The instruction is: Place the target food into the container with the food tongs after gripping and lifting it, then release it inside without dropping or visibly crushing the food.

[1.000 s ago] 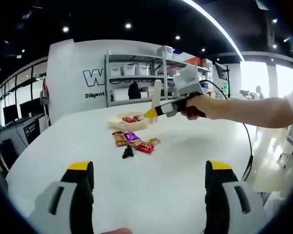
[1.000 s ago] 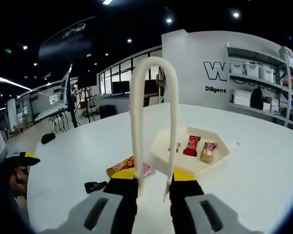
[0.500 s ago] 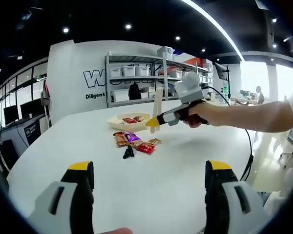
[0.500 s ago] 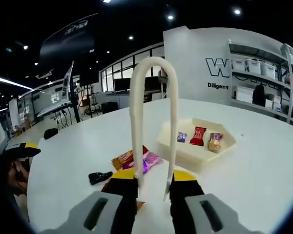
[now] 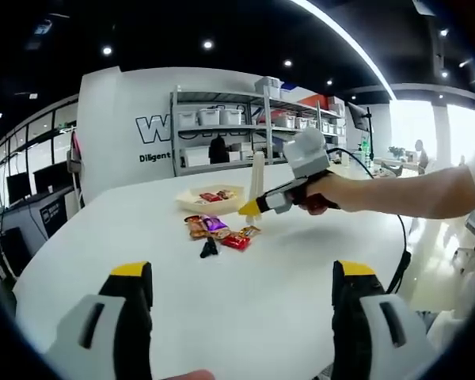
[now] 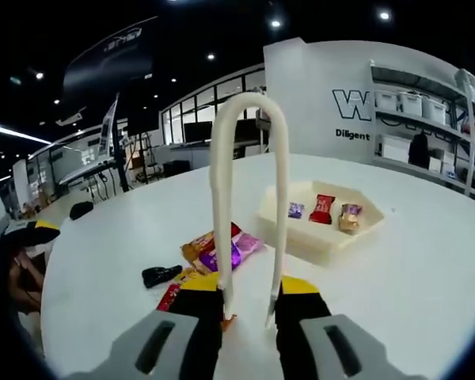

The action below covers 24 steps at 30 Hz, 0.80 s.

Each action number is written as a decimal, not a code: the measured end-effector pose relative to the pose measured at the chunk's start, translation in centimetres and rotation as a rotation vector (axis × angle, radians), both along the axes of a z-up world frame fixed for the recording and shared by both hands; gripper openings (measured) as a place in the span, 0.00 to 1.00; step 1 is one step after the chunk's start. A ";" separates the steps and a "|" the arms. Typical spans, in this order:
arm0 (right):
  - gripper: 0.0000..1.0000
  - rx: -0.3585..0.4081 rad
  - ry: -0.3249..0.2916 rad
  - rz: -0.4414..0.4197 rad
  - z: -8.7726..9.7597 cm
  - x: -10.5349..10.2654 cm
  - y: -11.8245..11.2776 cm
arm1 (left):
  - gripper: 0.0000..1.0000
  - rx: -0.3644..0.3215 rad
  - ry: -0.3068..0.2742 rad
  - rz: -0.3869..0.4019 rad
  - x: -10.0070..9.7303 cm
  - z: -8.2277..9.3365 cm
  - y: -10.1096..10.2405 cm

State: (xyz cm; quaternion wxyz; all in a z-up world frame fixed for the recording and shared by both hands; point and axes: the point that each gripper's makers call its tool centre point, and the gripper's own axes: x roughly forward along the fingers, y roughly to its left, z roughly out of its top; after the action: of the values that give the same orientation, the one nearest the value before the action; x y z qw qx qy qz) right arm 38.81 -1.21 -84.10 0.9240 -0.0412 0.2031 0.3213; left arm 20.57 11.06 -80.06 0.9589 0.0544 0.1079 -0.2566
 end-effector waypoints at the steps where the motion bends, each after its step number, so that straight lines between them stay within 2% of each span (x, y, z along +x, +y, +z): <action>1: 0.19 0.003 0.004 0.000 -0.1 -0.1 0.0 | 0.93 -0.001 -0.003 0.000 -0.1 0.1 0.0; 6: 0.19 -0.008 0.014 0.001 -0.5 -0.9 -0.1 | 0.93 -0.004 -0.008 -0.001 -0.3 0.3 0.1; 13: 0.19 -0.013 0.002 0.009 0.0 -2.0 0.0 | 0.92 -0.008 -0.021 -0.003 -0.8 0.8 0.1; 24: 0.19 0.026 -0.008 0.013 0.6 -2.9 0.8 | 0.92 -0.008 -0.029 -0.014 -1.5 1.0 -0.2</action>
State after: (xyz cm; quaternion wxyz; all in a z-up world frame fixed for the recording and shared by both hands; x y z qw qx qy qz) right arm 35.93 -0.45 -83.54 0.9231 -0.0317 0.1948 0.3300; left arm 19.05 10.84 -79.11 0.9588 0.0552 0.0926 -0.2629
